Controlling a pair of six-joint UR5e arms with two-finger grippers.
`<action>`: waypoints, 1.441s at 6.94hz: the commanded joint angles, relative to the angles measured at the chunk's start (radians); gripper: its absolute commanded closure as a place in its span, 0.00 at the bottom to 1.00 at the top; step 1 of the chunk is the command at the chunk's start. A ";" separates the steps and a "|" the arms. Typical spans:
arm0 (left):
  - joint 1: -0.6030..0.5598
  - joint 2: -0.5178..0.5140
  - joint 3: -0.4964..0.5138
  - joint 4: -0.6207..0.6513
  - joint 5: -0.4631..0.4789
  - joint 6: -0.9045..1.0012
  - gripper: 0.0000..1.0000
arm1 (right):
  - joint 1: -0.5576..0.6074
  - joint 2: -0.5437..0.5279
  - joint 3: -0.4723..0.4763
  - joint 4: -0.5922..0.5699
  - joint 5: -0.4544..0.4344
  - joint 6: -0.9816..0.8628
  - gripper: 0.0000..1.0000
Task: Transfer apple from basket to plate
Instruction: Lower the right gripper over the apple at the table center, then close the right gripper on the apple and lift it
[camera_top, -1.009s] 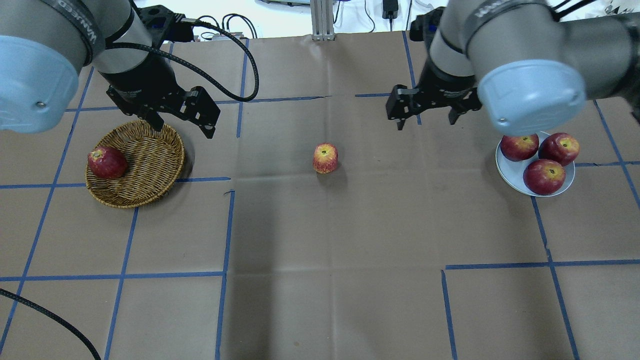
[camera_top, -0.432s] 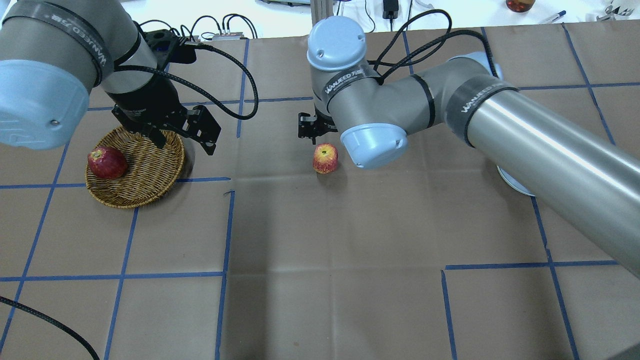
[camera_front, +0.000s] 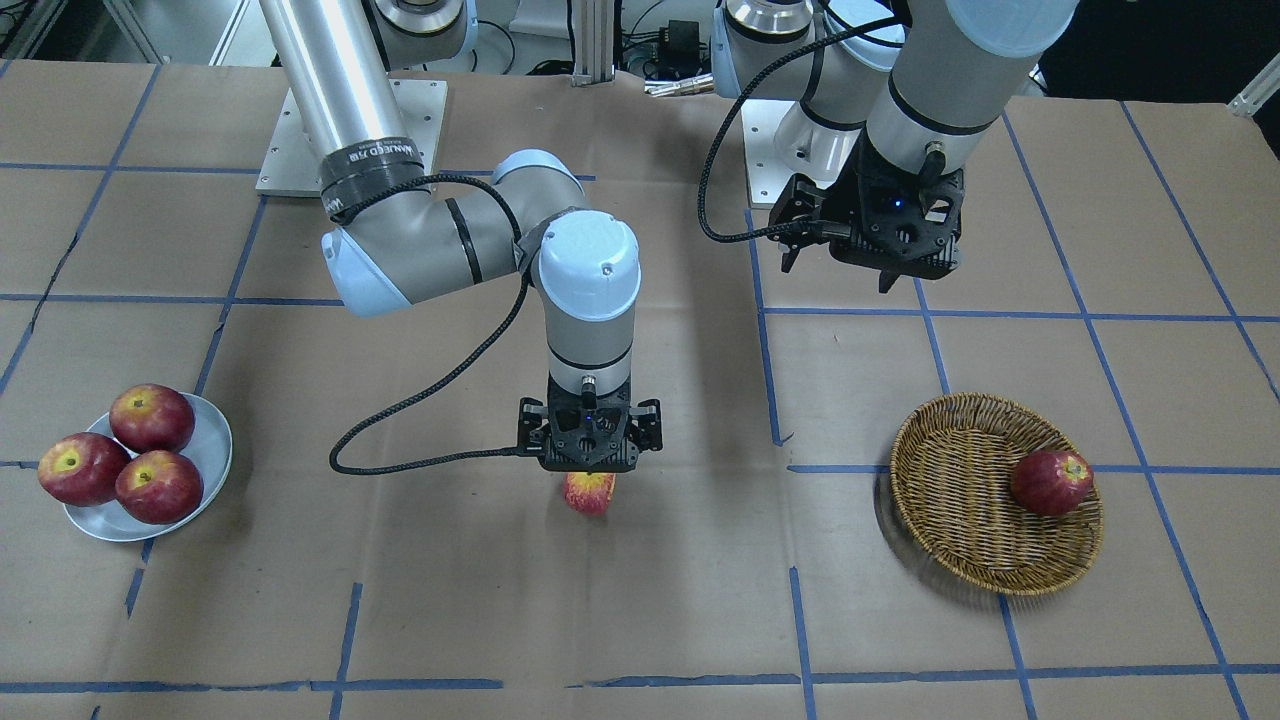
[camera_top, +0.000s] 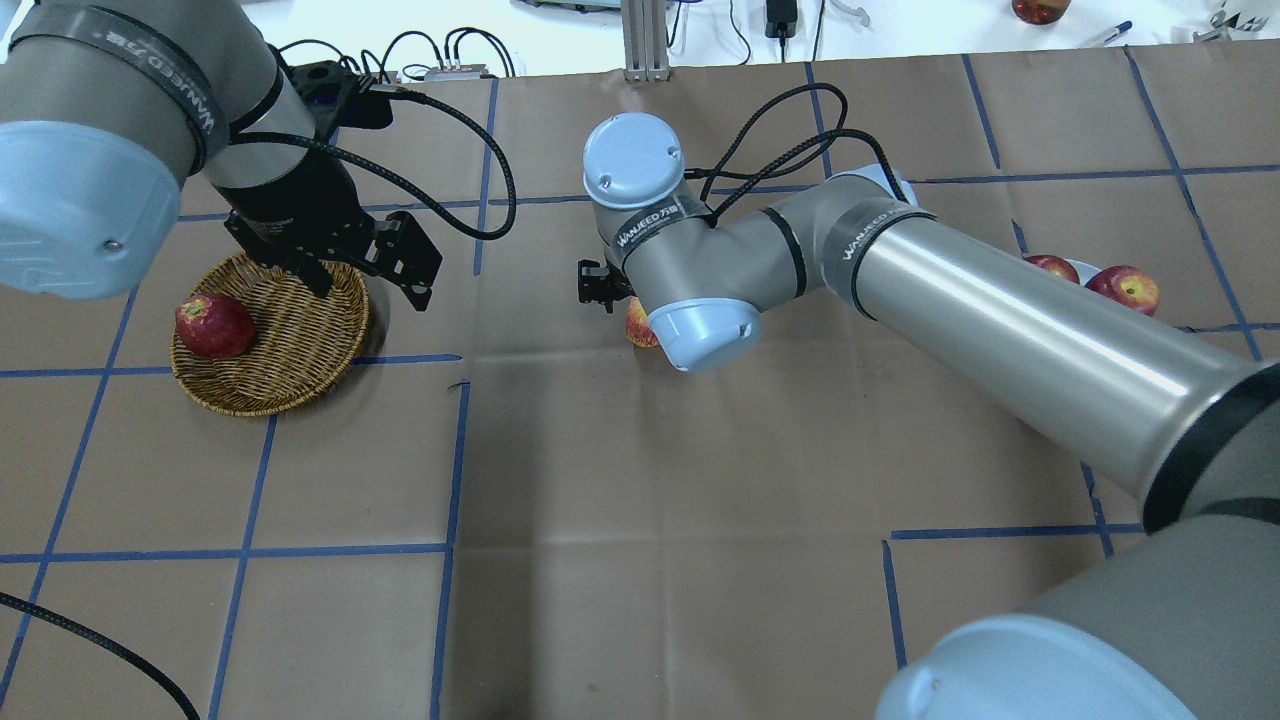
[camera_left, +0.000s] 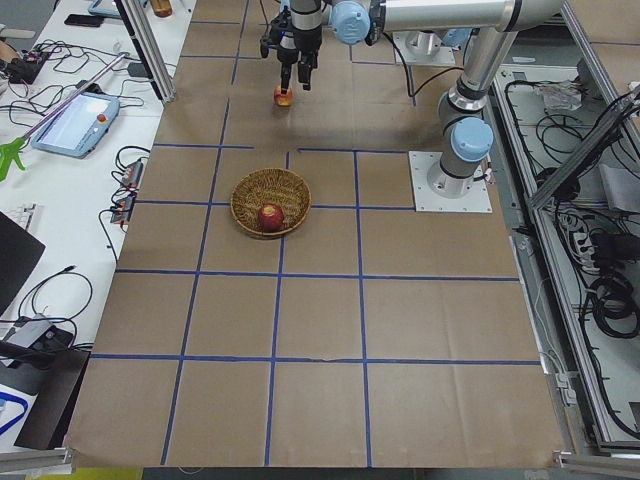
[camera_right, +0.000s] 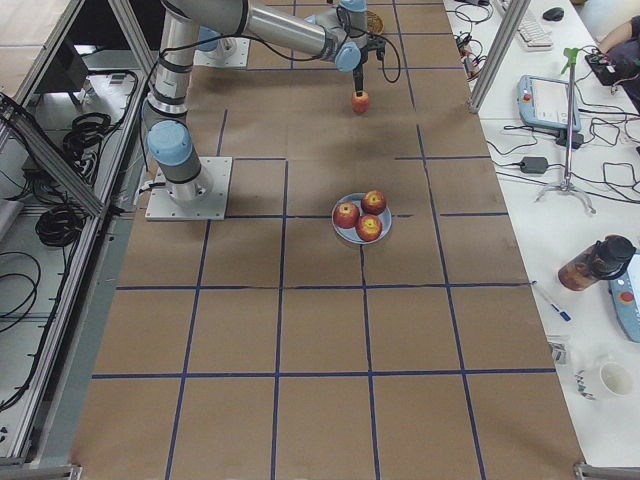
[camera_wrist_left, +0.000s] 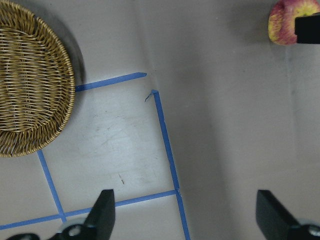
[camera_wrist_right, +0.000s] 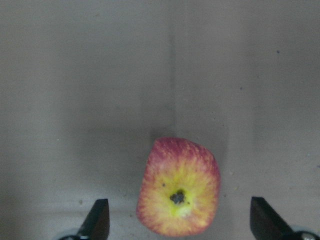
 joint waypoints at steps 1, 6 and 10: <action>0.000 -0.001 -0.001 0.000 -0.001 0.000 0.01 | 0.002 0.069 0.002 -0.043 0.000 -0.001 0.00; 0.000 -0.004 0.002 0.000 -0.001 -0.002 0.01 | -0.007 0.044 -0.010 -0.031 0.003 -0.005 0.53; -0.001 -0.019 0.030 -0.001 0.000 -0.002 0.01 | -0.149 -0.178 -0.056 0.254 0.026 -0.109 0.51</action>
